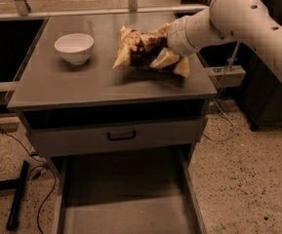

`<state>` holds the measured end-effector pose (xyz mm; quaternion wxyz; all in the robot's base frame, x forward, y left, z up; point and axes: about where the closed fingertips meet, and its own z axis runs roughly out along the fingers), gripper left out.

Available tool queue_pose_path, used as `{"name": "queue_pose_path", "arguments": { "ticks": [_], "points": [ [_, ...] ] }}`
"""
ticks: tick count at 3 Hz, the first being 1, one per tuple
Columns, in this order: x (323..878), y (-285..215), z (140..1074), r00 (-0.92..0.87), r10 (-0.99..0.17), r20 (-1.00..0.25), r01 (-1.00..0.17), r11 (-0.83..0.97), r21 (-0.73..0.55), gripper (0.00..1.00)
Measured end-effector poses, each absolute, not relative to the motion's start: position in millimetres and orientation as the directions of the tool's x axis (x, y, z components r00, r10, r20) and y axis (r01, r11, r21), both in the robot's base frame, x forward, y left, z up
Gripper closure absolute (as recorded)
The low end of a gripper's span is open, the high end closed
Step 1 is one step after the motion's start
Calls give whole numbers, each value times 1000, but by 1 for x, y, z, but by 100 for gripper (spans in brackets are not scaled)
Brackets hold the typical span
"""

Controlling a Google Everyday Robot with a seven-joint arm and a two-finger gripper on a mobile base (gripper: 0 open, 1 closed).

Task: Pick brown chip bag from middle drawer and place on counter

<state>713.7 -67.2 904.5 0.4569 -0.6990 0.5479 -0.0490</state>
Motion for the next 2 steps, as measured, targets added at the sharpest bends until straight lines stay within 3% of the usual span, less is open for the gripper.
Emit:
{"name": "queue_pose_path", "arguments": {
  "ticks": [1, 2],
  "points": [
    [714, -67, 904, 395, -811, -432, -721, 18, -692, 0],
    [714, -67, 904, 395, -811, -432, -721, 18, -692, 0]
  ]
}}
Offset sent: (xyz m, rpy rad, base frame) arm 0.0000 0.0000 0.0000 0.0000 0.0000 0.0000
